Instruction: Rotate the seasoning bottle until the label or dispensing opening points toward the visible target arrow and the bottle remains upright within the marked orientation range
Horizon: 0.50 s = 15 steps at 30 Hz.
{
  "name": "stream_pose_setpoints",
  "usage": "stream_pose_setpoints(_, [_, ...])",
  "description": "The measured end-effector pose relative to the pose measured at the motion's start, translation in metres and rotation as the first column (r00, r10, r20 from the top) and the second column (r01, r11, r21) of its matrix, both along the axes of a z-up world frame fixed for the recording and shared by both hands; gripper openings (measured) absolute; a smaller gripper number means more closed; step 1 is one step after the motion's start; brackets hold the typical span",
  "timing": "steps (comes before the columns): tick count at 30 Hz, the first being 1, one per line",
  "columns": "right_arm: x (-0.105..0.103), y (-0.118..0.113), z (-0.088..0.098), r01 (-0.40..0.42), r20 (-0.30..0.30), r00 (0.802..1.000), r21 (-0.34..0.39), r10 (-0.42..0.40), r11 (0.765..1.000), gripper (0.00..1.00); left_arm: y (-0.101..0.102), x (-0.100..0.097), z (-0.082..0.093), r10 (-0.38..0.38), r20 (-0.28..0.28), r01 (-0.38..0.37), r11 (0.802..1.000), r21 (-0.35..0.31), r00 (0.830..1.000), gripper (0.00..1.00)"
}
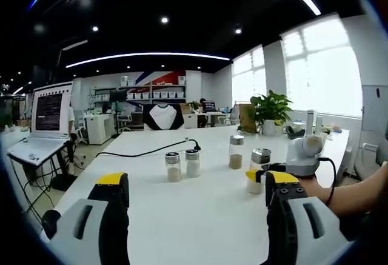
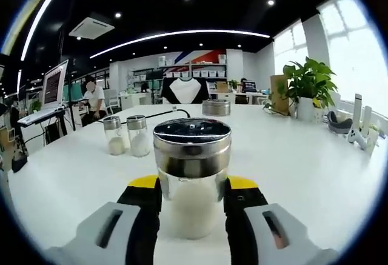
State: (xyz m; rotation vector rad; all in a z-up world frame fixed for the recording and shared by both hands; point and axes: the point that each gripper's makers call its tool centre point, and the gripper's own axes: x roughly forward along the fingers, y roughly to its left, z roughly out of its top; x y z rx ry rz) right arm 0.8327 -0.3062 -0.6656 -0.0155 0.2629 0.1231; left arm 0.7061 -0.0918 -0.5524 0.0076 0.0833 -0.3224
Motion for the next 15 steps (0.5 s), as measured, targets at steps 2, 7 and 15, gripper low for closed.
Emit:
stream_pose_setpoints(2, [-0.0010, 0.0012, -0.0003, -0.002, -0.001, 1.000, -0.005, 0.002, 1.000, 0.39, 0.0015, 0.0007, -0.0003, 0.005, 0.000, -0.005, 1.000, 0.005, 1.000, 0.99])
stream_pose_setpoints(7, [-0.0011, 0.0014, -0.0002, -0.009, -0.001, 1.000, -0.006, 0.009, 1.000, 0.39, 0.0014, 0.0028, -0.0004, 0.004, 0.001, -0.004, 1.000, 0.002, 1.000, 0.99])
stream_pose_setpoints(15, [-0.0012, 0.0015, -0.0006, -0.049, -0.008, 0.999, -0.005, 0.048, 0.999, 0.38, 0.0011, 0.0048, -0.0035, 0.005, -0.001, -0.005, 1.000, 0.001, 1.000, 0.99])
